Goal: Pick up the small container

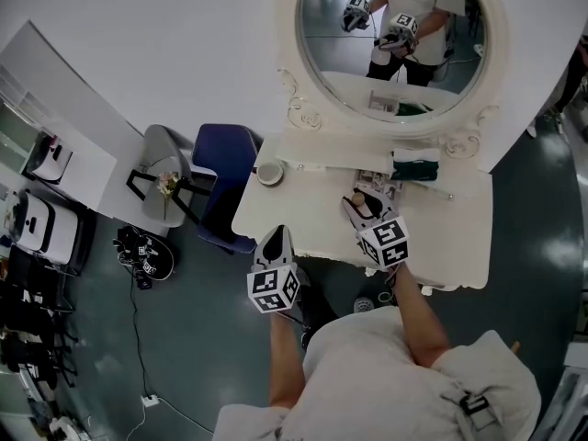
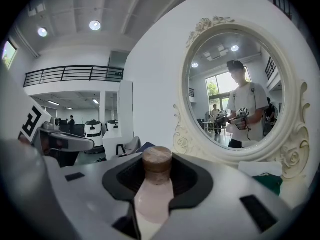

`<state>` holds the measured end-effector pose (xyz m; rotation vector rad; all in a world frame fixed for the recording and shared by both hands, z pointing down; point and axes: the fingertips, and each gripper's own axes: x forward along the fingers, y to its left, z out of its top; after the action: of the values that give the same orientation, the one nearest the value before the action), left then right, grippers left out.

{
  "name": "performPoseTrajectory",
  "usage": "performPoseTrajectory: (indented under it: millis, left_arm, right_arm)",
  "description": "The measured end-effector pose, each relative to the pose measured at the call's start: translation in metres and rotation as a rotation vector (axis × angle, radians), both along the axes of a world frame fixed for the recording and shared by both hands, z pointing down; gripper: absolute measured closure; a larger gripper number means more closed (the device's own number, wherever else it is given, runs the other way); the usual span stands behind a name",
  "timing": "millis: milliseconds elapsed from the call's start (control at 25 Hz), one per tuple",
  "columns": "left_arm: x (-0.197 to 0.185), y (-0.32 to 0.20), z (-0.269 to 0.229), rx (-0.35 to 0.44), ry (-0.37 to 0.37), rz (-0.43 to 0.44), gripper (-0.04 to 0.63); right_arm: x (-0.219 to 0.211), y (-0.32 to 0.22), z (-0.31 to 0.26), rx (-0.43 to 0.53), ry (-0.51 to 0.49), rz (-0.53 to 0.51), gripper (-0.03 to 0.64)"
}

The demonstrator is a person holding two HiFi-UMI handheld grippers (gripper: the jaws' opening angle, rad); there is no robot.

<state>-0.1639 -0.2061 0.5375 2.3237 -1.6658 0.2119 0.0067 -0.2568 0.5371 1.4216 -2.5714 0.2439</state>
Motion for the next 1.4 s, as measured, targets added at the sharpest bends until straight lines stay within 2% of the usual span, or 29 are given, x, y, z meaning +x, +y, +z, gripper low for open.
performPoseTrajectory:
  millis: [960, 1400]
  left_arm:
    - [0.012, -0.004, -0.006, 0.004, 0.02, 0.047, 0.566]
    - [0.002, -0.002, -0.006, 0.01, 0.022, 0.015, 0.566]
  right_arm:
    - [0.01, -0.002, 0.002, -0.008, 0.015, 0.016, 0.48]
    - [0.003, 0.002, 0.004, -0.002, 0.026, 0.0, 0.479]
